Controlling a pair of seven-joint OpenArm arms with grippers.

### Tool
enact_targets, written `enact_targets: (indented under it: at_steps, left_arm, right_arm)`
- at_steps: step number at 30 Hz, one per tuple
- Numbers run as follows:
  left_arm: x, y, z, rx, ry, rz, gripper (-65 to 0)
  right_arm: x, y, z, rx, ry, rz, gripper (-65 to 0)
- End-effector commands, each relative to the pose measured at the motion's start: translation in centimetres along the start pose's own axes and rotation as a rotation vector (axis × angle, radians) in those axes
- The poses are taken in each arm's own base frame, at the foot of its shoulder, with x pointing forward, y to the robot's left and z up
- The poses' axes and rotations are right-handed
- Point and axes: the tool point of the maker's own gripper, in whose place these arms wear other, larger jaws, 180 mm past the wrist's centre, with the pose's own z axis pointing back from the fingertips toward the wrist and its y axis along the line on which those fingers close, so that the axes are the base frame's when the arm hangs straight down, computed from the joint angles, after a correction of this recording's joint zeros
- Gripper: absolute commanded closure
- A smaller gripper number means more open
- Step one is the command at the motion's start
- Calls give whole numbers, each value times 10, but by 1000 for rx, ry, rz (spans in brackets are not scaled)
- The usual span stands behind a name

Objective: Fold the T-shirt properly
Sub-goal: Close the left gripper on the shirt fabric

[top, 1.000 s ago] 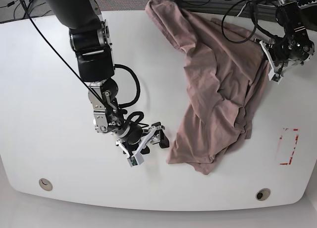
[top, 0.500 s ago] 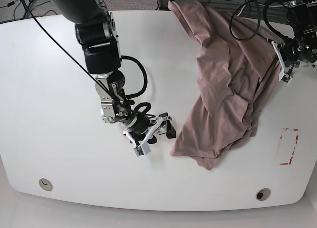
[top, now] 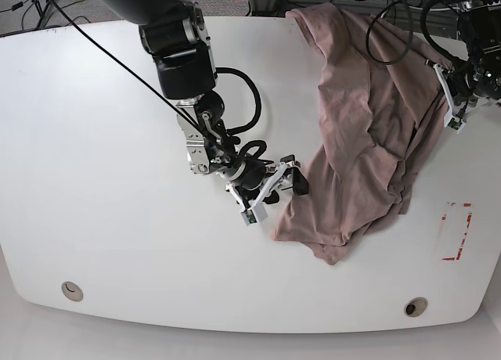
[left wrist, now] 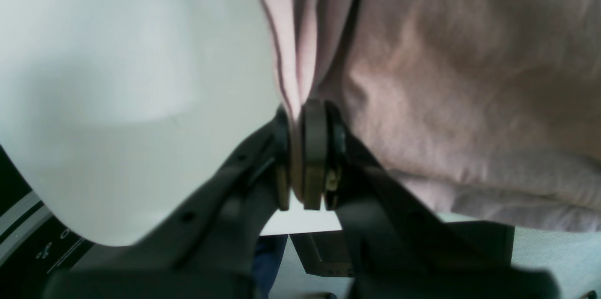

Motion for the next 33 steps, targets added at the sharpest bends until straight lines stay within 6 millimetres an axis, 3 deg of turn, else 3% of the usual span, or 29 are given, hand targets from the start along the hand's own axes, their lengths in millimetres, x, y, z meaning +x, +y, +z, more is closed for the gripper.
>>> enact_targets:
  at_steps: [1,15,21,33]
  left_arm:
    - [5,10,7,30,-15,-12,-15]
    - [5,10,7,31,-16,-12,-15]
    - [5,10,7,31,-16,-12,-15]
    - [6,10,7,29,-15,-12,-15]
  right_arm:
    - [21,19,-6,40,-61,5,-445]
    - [5,23,-7,49,-43,-29,-444]
    - [-14,18,-10,40,4,-58,-444]
    - [-33,19,-10,47,98,-59,-444]
